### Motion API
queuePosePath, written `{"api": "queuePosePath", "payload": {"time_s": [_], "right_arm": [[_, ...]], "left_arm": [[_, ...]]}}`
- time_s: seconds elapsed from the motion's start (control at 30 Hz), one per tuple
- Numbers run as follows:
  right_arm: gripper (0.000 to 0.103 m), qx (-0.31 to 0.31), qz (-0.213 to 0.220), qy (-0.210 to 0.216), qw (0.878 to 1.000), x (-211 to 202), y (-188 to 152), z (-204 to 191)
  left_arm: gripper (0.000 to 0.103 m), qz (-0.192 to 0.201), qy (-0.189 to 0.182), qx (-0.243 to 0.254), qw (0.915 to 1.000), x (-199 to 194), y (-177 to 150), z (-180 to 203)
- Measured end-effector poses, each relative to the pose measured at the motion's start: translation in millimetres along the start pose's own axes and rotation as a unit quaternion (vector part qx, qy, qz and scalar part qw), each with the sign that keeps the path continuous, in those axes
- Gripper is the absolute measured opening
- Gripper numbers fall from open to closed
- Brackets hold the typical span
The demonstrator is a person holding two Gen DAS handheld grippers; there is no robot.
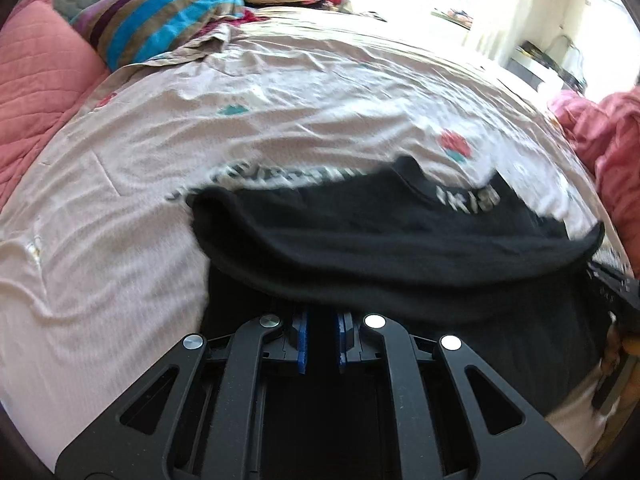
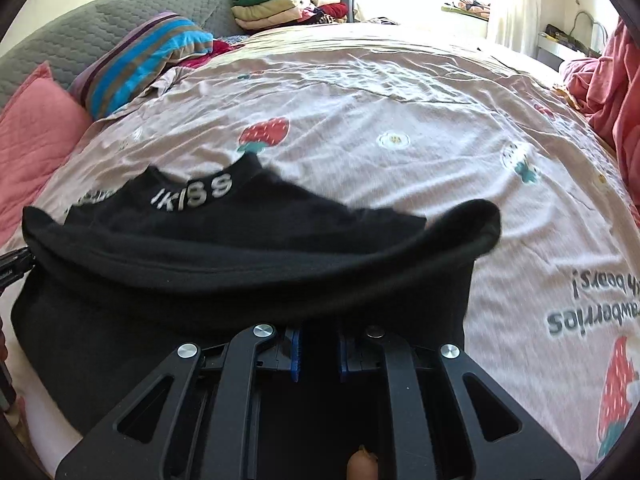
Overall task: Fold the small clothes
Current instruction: 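Lower the hem near the collar and open the right gripper, then press the hem down and open the left gripper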
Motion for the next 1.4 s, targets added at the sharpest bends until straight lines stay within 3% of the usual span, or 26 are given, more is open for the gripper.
{"api": "queuePosePath", "payload": {"time_s": [0.17, 0.33, 0.4, 0.47, 0.6, 0.7, 0.73, 0.77, 0.8, 1.13, 1.4], "right_arm": [[0.012, 0.009, 0.007, -0.019, 1.000, 7, 20, 19], [0.014, 0.039, 0.043, -0.030, 0.998, -8, 23, 43], [0.024, 0.043, 0.052, -0.041, 0.997, -16, 20, 52], [0.052, 0.043, 0.051, -0.049, 0.997, -20, 16, 59], [0.052, 0.049, 0.032, -0.037, 0.998, -11, 5, 67], [0.036, 0.072, 0.011, -0.012, 0.997, 2, -4, 71], [0.023, 0.075, 0.010, -0.008, 0.997, 3, -5, 70], [0.012, 0.076, 0.012, -0.002, 0.997, 4, -6, 69], [0.009, 0.075, 0.019, 0.003, 0.997, 2, -6, 68], [0.007, 0.055, 0.098, -0.031, 0.993, -45, 23, 66], [0.007, 0.057, 0.043, -0.054, 0.996, -13, 14, 71]], "left_arm": [[0.005, 0.008, -0.005, -0.039, 0.9992, 3, 25, -15], [0.006, 0.014, -0.010, -0.067, 0.9976, -2, 33, -33], [0.019, 0.013, -0.011, -0.077, 0.9969, -1, 34, -40], [0.030, 0.008, -0.017, -0.086, 0.9962, 1, 34, -44], [0.033, -0.007, -0.028, -0.091, 0.9954, 9, 30, -43], [0.031, -0.016, -0.031, -0.086, 0.9957, 16, 26, -41], [0.027, -0.017, -0.029, -0.082, 0.9961, 17, 25, -40], [0.015, -0.017, -0.021, -0.075, 0.9968, 19, 23, -39], [0.006, -0.014, -0.016, -0.069, 0.9974, 19, 22, -39], [0.002, 0.041, -0.048, -0.074, 0.9952, -25, 51, -40], [0.003, 0.015, -0.025, -0.079, 0.9965, 2, 39, -49]]}}
Point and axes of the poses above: each gripper's, at about its wrist camera, not at the fingertips, and x roughly the way its jaws point, z to its right, y to its top, the point moved 6 cm from there along x, roughly the way its jaws point, and after that the axes turned 14 degrees about -x, right-handed, at the moved point
